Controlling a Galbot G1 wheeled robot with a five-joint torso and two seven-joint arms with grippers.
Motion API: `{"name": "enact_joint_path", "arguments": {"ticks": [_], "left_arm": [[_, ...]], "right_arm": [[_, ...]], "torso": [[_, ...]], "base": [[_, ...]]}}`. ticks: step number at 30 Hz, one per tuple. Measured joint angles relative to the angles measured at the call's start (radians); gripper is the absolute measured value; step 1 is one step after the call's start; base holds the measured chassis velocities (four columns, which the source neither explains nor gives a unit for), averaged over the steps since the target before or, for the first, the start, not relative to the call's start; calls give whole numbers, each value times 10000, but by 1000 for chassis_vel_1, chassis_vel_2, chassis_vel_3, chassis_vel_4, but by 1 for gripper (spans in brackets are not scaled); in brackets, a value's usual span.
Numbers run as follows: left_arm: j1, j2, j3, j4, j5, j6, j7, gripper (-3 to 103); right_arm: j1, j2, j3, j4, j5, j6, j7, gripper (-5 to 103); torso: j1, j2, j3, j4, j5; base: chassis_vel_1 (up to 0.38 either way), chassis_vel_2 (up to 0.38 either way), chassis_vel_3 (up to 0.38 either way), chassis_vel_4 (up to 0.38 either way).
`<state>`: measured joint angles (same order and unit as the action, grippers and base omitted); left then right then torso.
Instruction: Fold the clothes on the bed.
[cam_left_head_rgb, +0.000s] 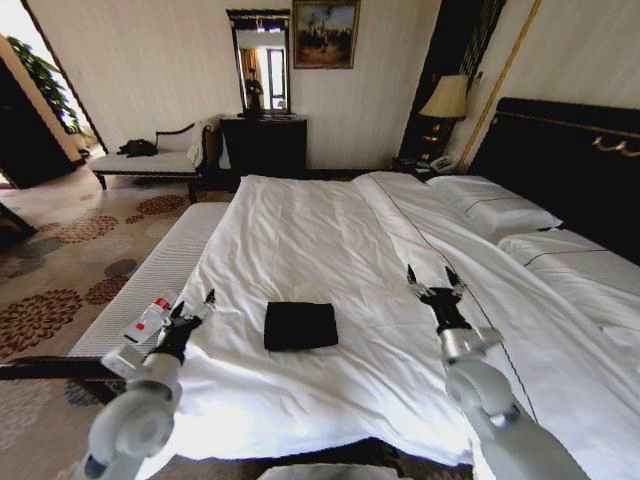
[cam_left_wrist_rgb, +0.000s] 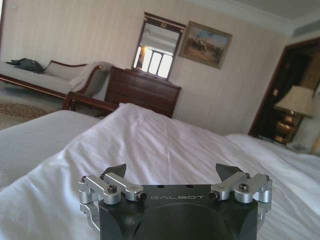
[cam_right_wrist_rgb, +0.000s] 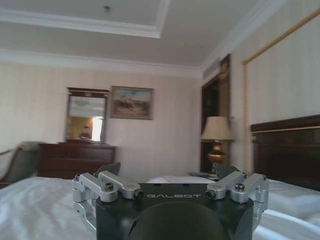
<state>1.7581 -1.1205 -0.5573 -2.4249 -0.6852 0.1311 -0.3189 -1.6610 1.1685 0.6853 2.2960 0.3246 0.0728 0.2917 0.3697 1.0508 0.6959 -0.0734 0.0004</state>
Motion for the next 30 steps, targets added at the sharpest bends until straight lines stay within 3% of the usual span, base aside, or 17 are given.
{"name": "enact_joint_path", "arguments": {"ticks": [3,5,12,30], "left_arm": [[849,-60,402,-593,574,-120,-25,100],[1075,-134,496,-745,743,-147,-34,100],[1385,-243,485,-746,942,-48,92,100],[1340,-239,422,-803,842,6,101,100]], "right_arm": [[-941,871,256,854,-848,-114,66,100],[-1379,1070,349,1232,-1143,-139,46,100],[-2016,1023,360,1875,-1068,-570,10,100],[-1943,977,267,1804,-970,-581,-8,100]], "torso": [[-1,0,0,3,-2],[-2,0,0,1,-4],[2,-1,3,3,-5],[2,-3,3,2,-4]], "base": [[0,0,0,0],[0,0,0,0],[0,0,0,0],[0,0,0,0]]}}
